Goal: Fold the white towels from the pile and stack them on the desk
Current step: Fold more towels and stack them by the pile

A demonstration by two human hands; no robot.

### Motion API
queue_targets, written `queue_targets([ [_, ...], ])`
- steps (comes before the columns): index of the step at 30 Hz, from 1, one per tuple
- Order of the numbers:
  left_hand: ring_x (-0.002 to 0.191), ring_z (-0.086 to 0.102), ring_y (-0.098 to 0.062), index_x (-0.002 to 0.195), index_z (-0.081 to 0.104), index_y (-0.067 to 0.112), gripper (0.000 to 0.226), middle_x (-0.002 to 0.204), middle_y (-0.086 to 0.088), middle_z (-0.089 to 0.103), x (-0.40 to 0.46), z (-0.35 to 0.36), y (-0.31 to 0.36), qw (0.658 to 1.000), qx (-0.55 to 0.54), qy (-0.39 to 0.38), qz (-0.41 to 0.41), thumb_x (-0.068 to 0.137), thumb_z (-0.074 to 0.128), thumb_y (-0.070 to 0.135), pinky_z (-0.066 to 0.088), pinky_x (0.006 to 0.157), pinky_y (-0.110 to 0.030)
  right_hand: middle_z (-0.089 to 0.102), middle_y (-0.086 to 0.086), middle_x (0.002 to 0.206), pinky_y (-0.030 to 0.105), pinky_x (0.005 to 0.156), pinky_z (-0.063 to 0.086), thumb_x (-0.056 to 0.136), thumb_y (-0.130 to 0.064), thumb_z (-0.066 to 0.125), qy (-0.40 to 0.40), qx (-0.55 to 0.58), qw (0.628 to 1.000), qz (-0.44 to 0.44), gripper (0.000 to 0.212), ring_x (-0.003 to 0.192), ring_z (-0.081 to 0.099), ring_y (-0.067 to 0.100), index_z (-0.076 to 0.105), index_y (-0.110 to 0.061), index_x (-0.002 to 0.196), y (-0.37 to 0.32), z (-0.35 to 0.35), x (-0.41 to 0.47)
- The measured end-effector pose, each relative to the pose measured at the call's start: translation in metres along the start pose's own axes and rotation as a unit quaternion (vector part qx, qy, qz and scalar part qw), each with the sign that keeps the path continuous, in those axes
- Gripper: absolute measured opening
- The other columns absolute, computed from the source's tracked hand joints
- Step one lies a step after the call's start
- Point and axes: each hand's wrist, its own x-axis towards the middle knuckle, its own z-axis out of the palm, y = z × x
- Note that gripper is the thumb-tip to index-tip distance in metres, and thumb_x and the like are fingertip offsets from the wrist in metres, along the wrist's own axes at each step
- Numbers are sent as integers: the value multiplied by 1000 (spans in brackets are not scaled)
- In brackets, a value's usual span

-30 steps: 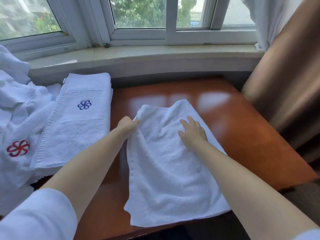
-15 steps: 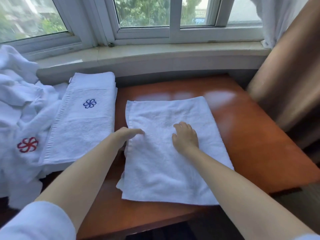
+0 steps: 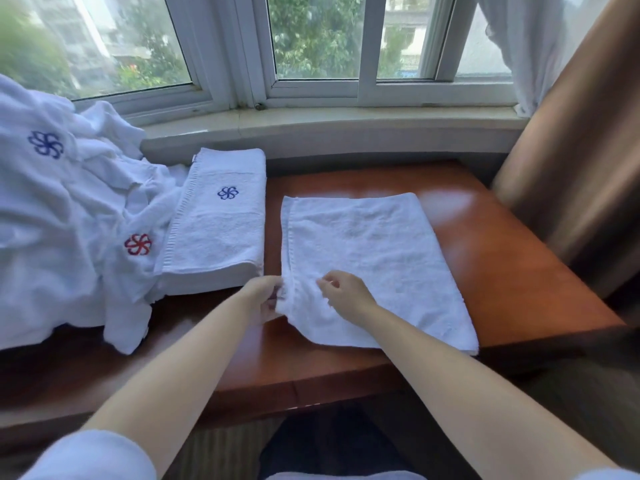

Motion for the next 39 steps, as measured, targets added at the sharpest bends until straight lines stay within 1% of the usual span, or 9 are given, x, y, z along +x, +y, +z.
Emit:
queue_targets([
  [4, 81, 67, -19, 118, 62, 14, 44, 105, -10, 70, -11, -16, -15, 998, 8, -57, 26, 87, 50, -14, 56, 56, -23, 51, -7, 122, 24, 87, 42, 71, -66, 69, -136, -21, 990, -32, 85, 106, 53, 10, 39, -29, 142, -3, 26, -21],
  [8, 99, 67, -25, 129, 52, 16, 65, 120, -13, 62, -11, -32, -29, 998, 17, 4, 60, 75, 66, -18, 55, 62, -28, 39, -3, 139, 32, 101, 40, 68, -60, 74, -110, -123, 982, -89, 104, 123, 42, 14, 21, -26, 150, 9, 36, -33],
  [13, 76, 64, -22, 105, 58, 10, 41, 94, -11, 59, -14, -39, -43, 988, 70, 60, 124, 73, 75, -10, 59, 57, -30, 44, 1, 134, 36, 98, 39, 91, -33, 57, -44, -286, 948, -133, 40, 122, 42, 23, 51, -19, 129, 8, 49, -40],
  [17, 75, 60, -19, 81, 61, 3, 21, 86, -11, 55, -17, -44, -57, 991, 55, 62, 107, 76, 72, -14, 59, 54, -26, 56, -6, 87, 30, 71, 40, 98, -24, 47, 152, -9, 987, -54, 15, 82, 54, 16, 59, -17, 94, -8, 45, -42],
  [20, 78, 62, -18, 83, 61, 0, 18, 90, -11, 60, -22, -46, -66, 996, 18, 35, 82, 77, 70, -15, 59, 55, -24, 59, -6, 85, 26, 68, 40, 97, -18, 53, 361, 45, 919, -148, 13, 81, 55, 15, 64, -11, 96, -35, 34, -41],
  [22, 79, 64, -17, 87, 62, 0, 18, 90, -11, 63, -26, -50, -71, 998, 0, 10, 65, 78, 69, -14, 59, 58, -24, 65, 4, 91, 30, 72, 44, 94, -14, 57, 275, -41, 928, -247, 14, 86, 57, 20, 68, -7, 100, -39, 34, -40],
  [26, 83, 71, -19, 103, 65, -3, 18, 99, -16, 72, -27, -61, -77, 999, -14, -32, 30, 86, 63, -6, 58, 68, -28, 62, 8, 103, 34, 78, 44, 96, -18, 53, -13, -229, 938, -261, 22, 101, 55, 25, 71, -13, 107, -1, 66, -57],
  [34, 87, 68, -22, 103, 64, -9, 31, 103, -19, 69, -26, -59, -83, 999, -18, 16, 48, 80, 76, 8, 59, 62, -28, 65, 12, 95, 38, 70, 48, 89, -3, 58, 47, -206, 929, -306, 19, 90, 59, 30, 73, -6, 100, 13, 74, -64],
  [39, 90, 66, -26, 103, 60, -8, 28, 107, -22, 62, -25, -56, -81, 997, -60, 45, 30, 79, 74, -2, 58, 63, -29, 61, 5, 100, 37, 83, 42, 72, 7, 52, 154, -248, 941, -171, 37, 95, 53, 26, 68, -9, 102, 41, 60, -68],
])
